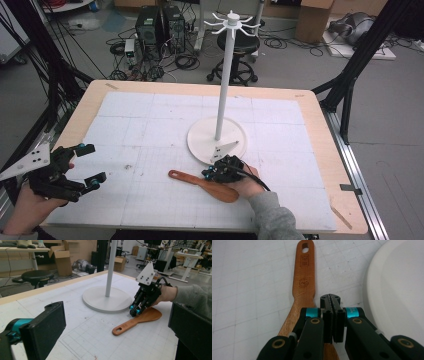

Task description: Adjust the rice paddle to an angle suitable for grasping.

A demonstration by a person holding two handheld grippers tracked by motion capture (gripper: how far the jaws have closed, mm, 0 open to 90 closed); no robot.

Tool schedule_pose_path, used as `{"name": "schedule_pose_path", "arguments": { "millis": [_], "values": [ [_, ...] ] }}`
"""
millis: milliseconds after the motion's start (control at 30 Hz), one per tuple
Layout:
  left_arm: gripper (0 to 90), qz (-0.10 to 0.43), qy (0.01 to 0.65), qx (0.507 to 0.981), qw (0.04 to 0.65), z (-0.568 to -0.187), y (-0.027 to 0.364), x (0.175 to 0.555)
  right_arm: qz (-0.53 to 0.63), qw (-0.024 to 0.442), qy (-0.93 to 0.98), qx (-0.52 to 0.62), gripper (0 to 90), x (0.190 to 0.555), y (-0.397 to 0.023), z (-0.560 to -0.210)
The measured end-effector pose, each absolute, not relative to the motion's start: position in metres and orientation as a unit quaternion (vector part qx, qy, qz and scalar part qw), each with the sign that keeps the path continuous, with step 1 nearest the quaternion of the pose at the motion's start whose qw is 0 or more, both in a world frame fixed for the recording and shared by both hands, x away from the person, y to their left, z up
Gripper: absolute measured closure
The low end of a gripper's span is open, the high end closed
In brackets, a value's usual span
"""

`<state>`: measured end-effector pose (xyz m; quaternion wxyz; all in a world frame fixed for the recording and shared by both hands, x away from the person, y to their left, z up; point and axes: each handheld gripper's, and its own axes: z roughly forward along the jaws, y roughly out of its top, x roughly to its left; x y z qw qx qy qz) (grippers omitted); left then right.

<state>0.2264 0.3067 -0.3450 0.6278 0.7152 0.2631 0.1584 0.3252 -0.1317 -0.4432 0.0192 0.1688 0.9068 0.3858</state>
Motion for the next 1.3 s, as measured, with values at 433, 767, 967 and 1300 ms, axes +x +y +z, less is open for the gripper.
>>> {"name": "schedule_pose_path", "arguments": {
  "millis": [433, 767, 967, 1300],
  "values": [
    [1.8, 0.156, 0.259, 0.718, 0.627, -0.345, 0.303, 0.228, 0.396, 0.029, 0.903, 0.167, 88.9, 0.318, -0.139, -0.438],
    [1.8, 0.155, 0.260, 0.717, 0.628, -0.345, 0.304, 0.229, 0.428, 0.047, 0.886, 0.171, 47.8, 0.311, -0.134, -0.427],
    [1.8, 0.154, 0.262, 0.718, 0.627, -0.346, 0.304, 0.229, 0.417, 0.054, 0.895, 0.148, 18.0, 0.309, -0.129, -0.423],
    [1.8, 0.155, 0.261, 0.720, 0.624, -0.346, 0.303, 0.229, 0.408, 0.061, 0.902, 0.127, 10.9, 0.304, -0.115, -0.422]
  ]
}}
